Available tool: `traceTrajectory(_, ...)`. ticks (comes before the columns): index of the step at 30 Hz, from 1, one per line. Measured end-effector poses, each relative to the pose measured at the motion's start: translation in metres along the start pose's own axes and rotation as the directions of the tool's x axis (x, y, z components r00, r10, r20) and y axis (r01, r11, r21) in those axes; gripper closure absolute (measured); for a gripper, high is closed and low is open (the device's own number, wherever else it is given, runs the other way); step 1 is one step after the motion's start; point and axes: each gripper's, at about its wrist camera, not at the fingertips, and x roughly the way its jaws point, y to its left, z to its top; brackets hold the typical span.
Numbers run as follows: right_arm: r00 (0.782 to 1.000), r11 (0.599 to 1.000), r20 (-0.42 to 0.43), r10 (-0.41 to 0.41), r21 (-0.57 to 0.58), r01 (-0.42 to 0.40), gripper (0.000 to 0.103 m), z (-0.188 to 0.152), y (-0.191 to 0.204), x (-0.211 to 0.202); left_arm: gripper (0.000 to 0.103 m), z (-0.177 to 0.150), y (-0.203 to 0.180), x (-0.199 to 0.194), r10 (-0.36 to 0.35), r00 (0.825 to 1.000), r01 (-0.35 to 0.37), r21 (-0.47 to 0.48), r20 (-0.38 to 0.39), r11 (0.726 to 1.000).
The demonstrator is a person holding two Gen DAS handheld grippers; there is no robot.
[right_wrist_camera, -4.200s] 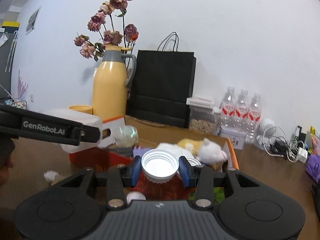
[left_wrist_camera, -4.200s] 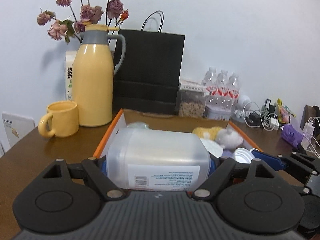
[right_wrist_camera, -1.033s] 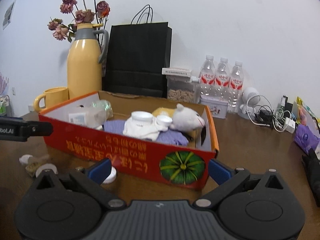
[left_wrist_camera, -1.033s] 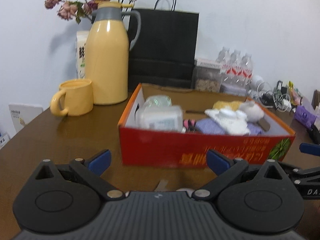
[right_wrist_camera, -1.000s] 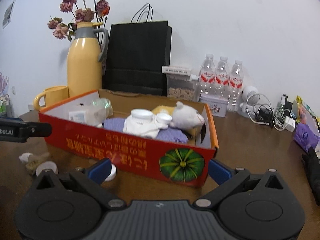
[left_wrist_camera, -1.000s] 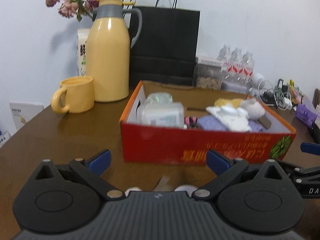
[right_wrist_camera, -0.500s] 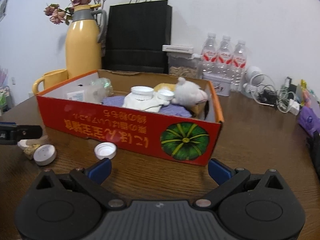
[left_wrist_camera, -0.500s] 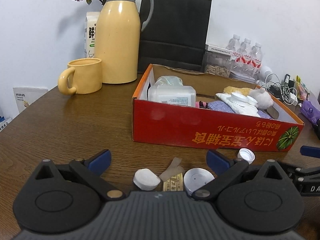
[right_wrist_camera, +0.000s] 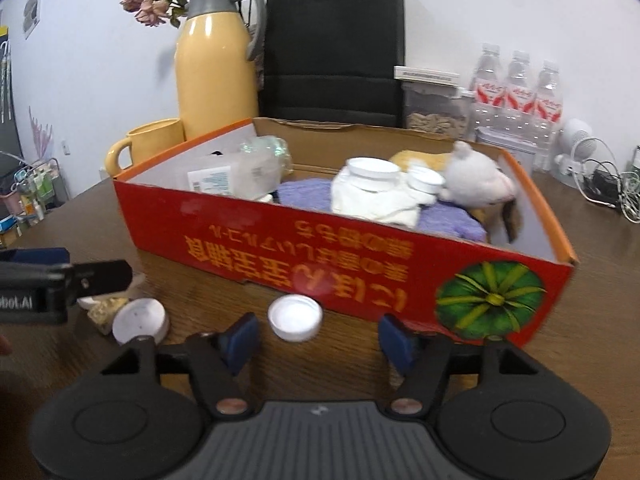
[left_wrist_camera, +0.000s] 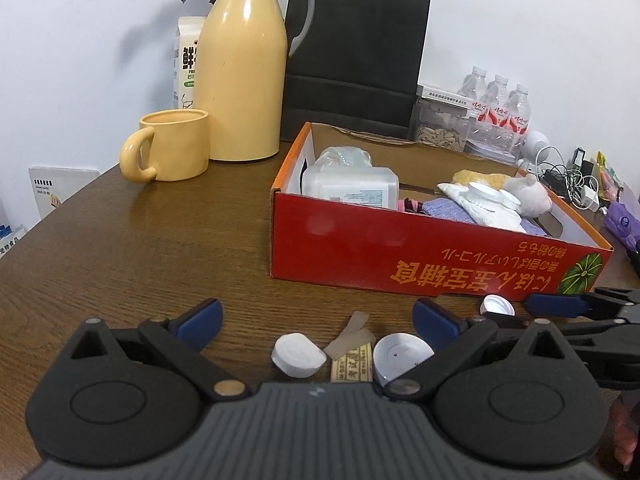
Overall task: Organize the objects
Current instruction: 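Grasp the small white bottle cap on the table with the right gripper, then grasp the white round disc with the left gripper while the right gripper holds the cap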
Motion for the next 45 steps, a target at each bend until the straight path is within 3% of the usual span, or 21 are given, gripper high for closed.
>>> traceTrajectory(3, 1.000, 1.000, -0.002, 0.001, -0.018, -0.001, 0.053, 0.002, 0.007, 0.002, 0.000, 0.000, 0.000, 0.000, -0.001, 1.000, 0.001, -0.001, -0.001, 1.000)
traceTrajectory(4, 1.000, 1.000, 0.002, 0.006, -0.021, -0.006, 0.067, 0.002, 0.009, 0.002, 0.000, 0.000, 0.000, 0.000, 0.000, 1.000, 0.000, 0.000, -0.001, 1.000)
traceTrajectory(5, 1.000, 1.000, 0.005, 0.009, -0.024, -0.009, 0.075, 0.002, 0.010, 0.001, 0.000, 0.000, 0.000, 0.000, 0.000, 1.000, 0.000, 0.000, -0.001, 1.000)
traceTrajectory(10, 0.999, 1.000, 0.032, 0.010, -0.024, -0.009, 0.076, 0.001, 0.011, -0.004, 0.000, -0.001, 0.001, 0.001, 0.002, 1.000, -0.002, -0.001, -0.004, 1.000)
traceTrajectory(20, 0.981, 0.998, 0.190, -0.047, -0.039, 0.055, 0.076, -0.009, 0.010, -0.038, 0.000, -0.002, 0.000, 0.003, 0.007, 1.000, -0.007, -0.003, -0.014, 1.000)
traceTrajectory(37, 0.968, 0.997, 0.242, -0.063, -0.037, 0.074, 0.076, -0.026, 0.005, -0.065, 0.000, -0.008, -0.006, -0.008, 0.030, 0.999, -0.031, 0.021, 0.016, 0.999)
traceTrajectory(45, 0.963, 0.997, 0.262, -0.061, -0.032, 0.072, 0.076, -0.029, 0.003, -0.073, 0.000, -0.018, -0.021, -0.024, -0.001, 0.999, -0.001, 0.072, 0.039, 0.997)
